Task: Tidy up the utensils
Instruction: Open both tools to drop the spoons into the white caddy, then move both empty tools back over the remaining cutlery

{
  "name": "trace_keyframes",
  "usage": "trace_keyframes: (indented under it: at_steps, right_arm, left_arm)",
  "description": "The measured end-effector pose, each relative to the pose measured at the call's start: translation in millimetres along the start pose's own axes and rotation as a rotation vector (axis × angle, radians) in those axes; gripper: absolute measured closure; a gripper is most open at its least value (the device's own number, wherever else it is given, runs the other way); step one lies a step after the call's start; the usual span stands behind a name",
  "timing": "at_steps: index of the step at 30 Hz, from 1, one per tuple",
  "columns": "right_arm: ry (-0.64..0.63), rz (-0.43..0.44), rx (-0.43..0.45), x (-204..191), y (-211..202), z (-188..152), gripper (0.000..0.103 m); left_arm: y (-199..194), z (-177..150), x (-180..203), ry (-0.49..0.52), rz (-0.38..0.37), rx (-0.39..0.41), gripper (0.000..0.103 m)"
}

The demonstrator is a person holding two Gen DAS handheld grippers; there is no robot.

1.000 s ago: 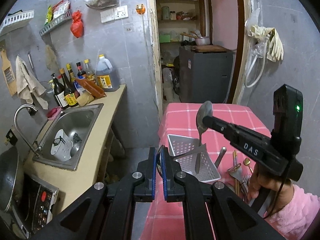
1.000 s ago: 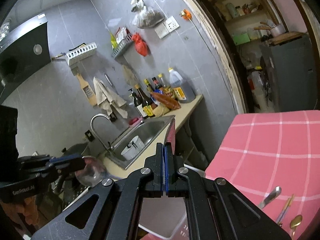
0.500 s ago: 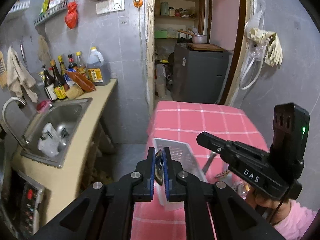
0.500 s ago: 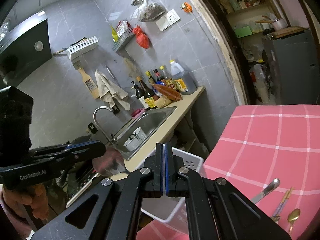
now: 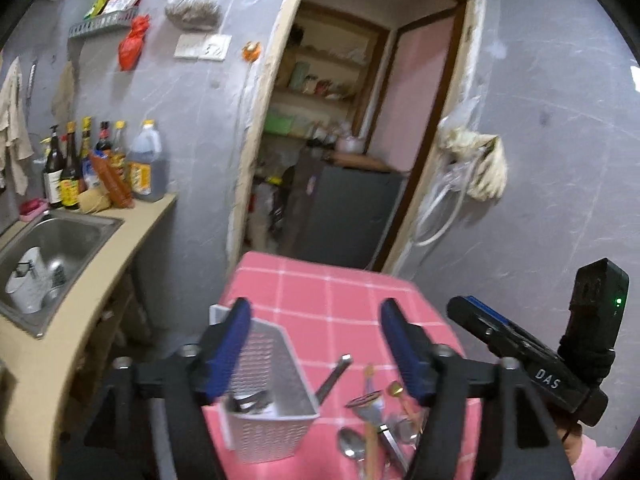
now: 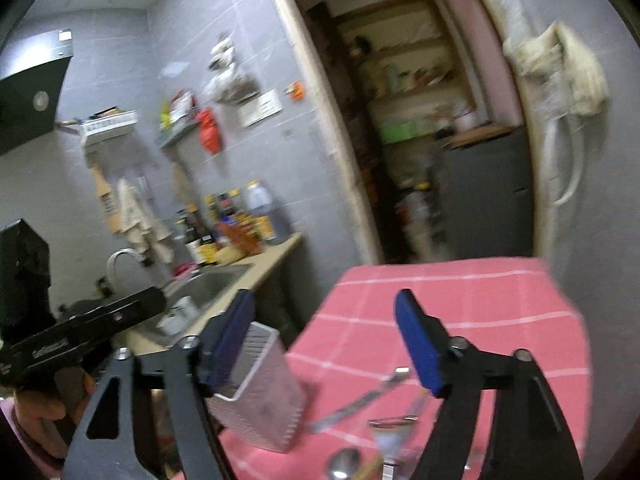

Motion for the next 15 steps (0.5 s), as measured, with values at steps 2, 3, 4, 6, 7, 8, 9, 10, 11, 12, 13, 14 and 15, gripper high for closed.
trace_keyframes:
  at_steps: [2, 3, 4, 6, 7, 8, 9, 10, 11, 12, 13, 14, 15]
  right_arm:
    - [0.001, -0.076, 0.033, 12.6, -20.7, -1.2, 0.019]
    - [0.001, -0.102, 0.046, 16.3, -28.6, -1.0, 0.015]
    - [-0.001, -0.141, 0.065, 21.6, -39.5, -3.1, 0.008]
    - [-0.004, -0.194, 0.094, 28.0, -56.6, -5.4, 0.003]
    - [-0.006, -0.219, 0.105, 30.5, -64.3, -7.3, 0.002]
    - [-0.008, -0.241, 0.111, 33.0, -71.0, -10.2, 0.002]
    - [-0.008, -0.263, 0.114, 35.2, -77.8, -13.5, 0.002]
    - [-0.007, -0.278, 0.115, 37.4, -82.7, -17.0, 0.002]
    - [-0.006, -0.295, 0.115, 39.0, -87.3, -21.1, 0.002]
    - [-0.004, -0.312, 0.113, 40.5, -91.1, -25.4, 0.002]
    - [-0.003, -0.327, 0.108, 42.2, -95.0, -30.6, 0.002]
    - [-0.006, -0.342, 0.104, 44.2, -99.4, -37.2, 0.002]
    - [-0.009, -0.352, 0.099, 46.5, -101.7, -41.0, 0.002]
  left_arm:
    - [-0.2, -4.3, 10.8, 0.012, -0.023, 0.024, 0.021]
    - [-1.2, -6.7, 17.1, 0.021, -0.043, 0.042, 0.019]
    - [-2.5, -8.1, 22.0, 0.029, -0.057, 0.058, 0.014]
    - [-6.4, -13.6, 31.9, 0.048, -0.068, 0.103, 0.006]
    - [-8.2, -16.8, 36.2, 0.060, -0.071, 0.123, 0.004]
    - [-9.3, -21.7, 41.3, 0.076, -0.078, 0.137, 0.002]
    - [-9.9, -25.1, 44.3, 0.086, -0.082, 0.142, 0.002]
    - [-10.0, -28.5, 46.0, 0.095, -0.087, 0.145, 0.001]
    - [-9.7, -34.6, 48.9, 0.104, -0.094, 0.145, 0.001]
    - [-8.9, -38.2, 50.0, 0.107, -0.097, 0.142, 0.001]
    - [-8.0, -42.2, 50.8, 0.108, -0.100, 0.138, 0.001]
    - [-6.4, -47.0, 50.8, 0.107, -0.099, 0.133, 0.001]
    - [-4.6, -53.5, 50.4, 0.106, -0.096, 0.127, 0.001]
Point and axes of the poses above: each gripper's, at about its wrist camera, not at the fingertips, and y roughly the way its jaws point, x to its right, z to its top, the point moved 10 cm from there along y, roughly the way its jaws point, and after that the axes turned 10 degrees about -x, right-handed, at the moved point
